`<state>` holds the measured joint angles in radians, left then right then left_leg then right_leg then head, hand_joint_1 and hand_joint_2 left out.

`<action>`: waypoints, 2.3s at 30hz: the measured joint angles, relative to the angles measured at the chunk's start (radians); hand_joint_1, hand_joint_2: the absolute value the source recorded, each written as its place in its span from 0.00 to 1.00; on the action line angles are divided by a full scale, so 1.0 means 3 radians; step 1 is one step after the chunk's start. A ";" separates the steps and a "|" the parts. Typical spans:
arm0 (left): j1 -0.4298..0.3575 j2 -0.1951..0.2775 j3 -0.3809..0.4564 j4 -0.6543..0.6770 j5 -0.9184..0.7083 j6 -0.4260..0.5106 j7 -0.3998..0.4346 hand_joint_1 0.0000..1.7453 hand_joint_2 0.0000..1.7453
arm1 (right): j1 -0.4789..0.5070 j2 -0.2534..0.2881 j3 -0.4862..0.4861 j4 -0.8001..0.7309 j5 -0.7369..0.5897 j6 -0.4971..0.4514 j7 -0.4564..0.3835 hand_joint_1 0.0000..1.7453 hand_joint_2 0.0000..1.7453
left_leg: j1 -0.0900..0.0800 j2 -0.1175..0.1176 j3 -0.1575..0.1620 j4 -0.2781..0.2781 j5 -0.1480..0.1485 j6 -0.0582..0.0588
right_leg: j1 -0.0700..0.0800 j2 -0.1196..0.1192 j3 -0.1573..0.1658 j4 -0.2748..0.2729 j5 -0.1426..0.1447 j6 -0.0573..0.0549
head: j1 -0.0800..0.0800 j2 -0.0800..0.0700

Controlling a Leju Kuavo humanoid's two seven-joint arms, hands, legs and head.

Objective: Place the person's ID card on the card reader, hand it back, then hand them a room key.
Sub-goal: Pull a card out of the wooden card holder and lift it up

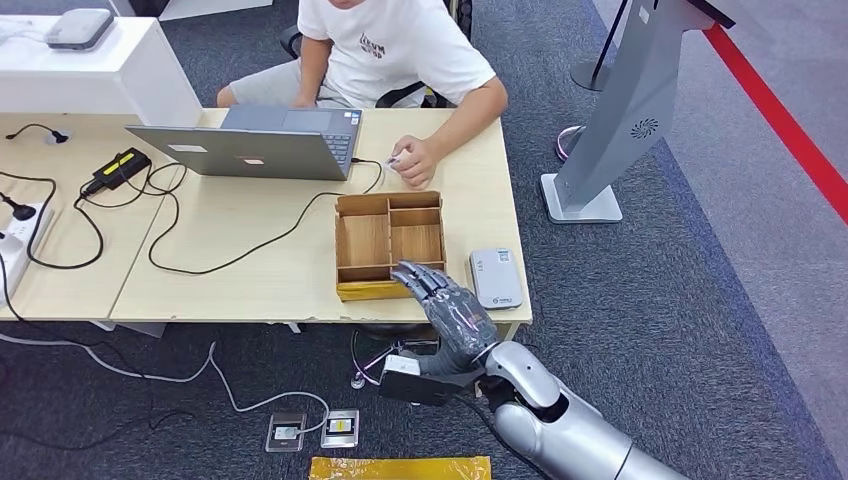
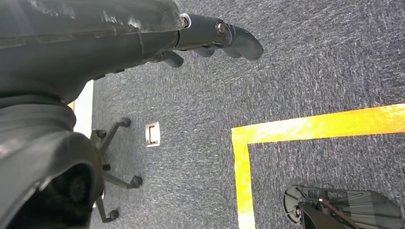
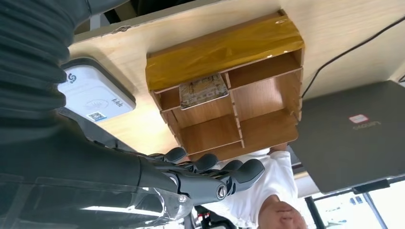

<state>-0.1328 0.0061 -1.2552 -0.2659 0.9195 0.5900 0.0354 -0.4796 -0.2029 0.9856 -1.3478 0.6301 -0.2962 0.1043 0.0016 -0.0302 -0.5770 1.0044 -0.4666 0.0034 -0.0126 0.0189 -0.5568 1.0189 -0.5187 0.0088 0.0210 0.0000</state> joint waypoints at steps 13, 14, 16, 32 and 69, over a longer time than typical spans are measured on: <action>-0.0003 -0.0027 -0.0001 0.0000 -0.0028 0.0029 0.0071 0.00 0.00 | -0.0216 0.0257 0.0009 0.0596 0.0772 -0.0442 0.0303 0.00 1.00 | 0.0000 0.0000 0.0000 0.0000 0.0000 0.0000 | 0.0000 0.0000 0.0000 0.0000 0.0000 0.0000 | 0.0000 0.0000; -0.0003 -0.0031 -0.0001 0.0000 -0.0030 0.0030 0.0072 0.00 0.00 | -0.0243 0.0283 0.0010 0.0657 0.0815 -0.0450 0.0308 0.00 1.00 | 0.0000 0.0000 0.0000 0.0000 0.0000 0.0000 | 0.0000 0.0000 0.0000 0.0000 0.0000 0.0000 | 0.0000 0.0000; -0.0004 -0.0037 -0.0001 0.0000 -0.0037 0.0032 0.0072 0.00 0.00 | -0.0296 0.0335 0.0013 0.0778 0.0890 -0.0457 0.0307 0.00 1.00 | 0.0000 0.0000 -0.0001 0.0000 0.0000 0.0000 | 0.0000 0.0000 0.0000 0.0000 0.0000 0.0000 | 0.0000 0.0000; -0.0004 -0.0066 -0.0001 0.0000 -0.0063 0.0058 0.0073 0.00 0.00 | -0.0655 0.0685 0.0031 0.1513 0.0916 -0.0447 0.0207 0.00 1.00 | 0.0000 0.0000 -0.0001 0.0000 0.0000 0.0000 | 0.0000 0.0000 0.0000 0.0001 0.0000 0.0000 | 0.0000 0.0000; -0.0003 -0.0069 -0.0001 0.0000 -0.0055 0.0046 0.0129 0.00 0.00 | -0.0912 0.0947 0.0061 0.2414 0.0745 -0.0435 0.0156 0.00 1.00 | 0.0000 0.0001 0.0000 0.0001 0.0000 0.0000 | 0.0000 0.0001 -0.0002 0.0000 0.0000 0.0000 | 0.0001 0.0000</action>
<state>-0.1336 -0.0146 -1.2554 -0.2659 0.9028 0.6039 0.0740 -0.7533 0.0813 1.0040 -0.6237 0.8535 -0.4267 0.1513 0.0016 -0.0300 -0.5771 1.0045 -0.4666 0.0033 -0.0125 0.0191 -0.5573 1.0191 -0.5188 0.0087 0.0213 0.0000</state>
